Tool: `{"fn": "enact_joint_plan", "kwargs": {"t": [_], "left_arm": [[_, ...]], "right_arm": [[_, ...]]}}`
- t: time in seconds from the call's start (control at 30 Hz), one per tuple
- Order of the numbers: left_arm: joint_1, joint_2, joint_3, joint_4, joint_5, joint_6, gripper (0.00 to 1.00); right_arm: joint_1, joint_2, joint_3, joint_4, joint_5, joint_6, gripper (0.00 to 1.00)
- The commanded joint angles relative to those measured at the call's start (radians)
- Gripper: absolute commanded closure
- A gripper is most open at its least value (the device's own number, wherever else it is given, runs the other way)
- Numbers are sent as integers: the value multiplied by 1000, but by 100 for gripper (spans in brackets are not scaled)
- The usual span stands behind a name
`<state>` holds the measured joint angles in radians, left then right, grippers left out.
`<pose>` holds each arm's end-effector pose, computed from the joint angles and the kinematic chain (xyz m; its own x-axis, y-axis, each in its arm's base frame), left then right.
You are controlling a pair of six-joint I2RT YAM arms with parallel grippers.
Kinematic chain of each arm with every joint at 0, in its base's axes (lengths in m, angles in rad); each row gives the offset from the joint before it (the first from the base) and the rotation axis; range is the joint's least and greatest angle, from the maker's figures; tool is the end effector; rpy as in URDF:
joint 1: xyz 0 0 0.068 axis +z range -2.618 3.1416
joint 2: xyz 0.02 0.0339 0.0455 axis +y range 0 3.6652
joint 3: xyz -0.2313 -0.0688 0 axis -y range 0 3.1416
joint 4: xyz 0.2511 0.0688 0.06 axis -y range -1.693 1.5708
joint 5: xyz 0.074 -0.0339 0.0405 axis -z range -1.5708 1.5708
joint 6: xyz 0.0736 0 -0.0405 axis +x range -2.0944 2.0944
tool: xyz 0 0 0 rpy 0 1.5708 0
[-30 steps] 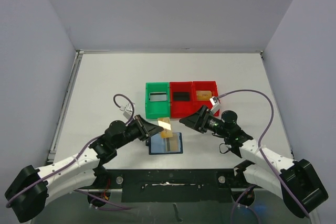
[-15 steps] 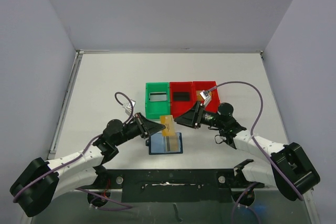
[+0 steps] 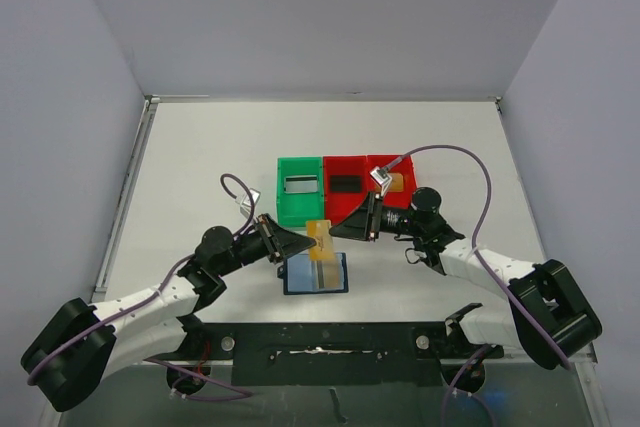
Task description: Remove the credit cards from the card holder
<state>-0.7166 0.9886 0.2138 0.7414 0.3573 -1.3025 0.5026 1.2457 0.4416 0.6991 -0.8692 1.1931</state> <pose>0.1769 -0.1883 0.1691 -0.8542 -0.4540 -0.2537 0.2087 0.1476 -0.9668 0.2221 0.1862 0.1807 -0.9416 0.1670 -0.2923 -0.2748 0.1206 0.9539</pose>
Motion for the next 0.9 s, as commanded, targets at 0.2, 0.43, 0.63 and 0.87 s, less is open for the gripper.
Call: {"fn": "enact_joint_plan", "kwargs": {"t": [0.2, 0.43, 0.63, 0.87], "left_arm": [[6, -74, -1, 83, -24, -3, 100], [3, -78, 41, 30, 32, 31, 100], [9, -99, 47, 43, -22, 9, 100], [18, -104, 68, 56, 5, -4, 100]], "right_arm": [[-8, -45, 32, -37, -44, -72, 66], [7, -14, 80, 55, -79, -10, 68], [22, 21, 148, 89, -109, 42, 74], [73, 19, 177, -31, -107, -29, 72]]}}
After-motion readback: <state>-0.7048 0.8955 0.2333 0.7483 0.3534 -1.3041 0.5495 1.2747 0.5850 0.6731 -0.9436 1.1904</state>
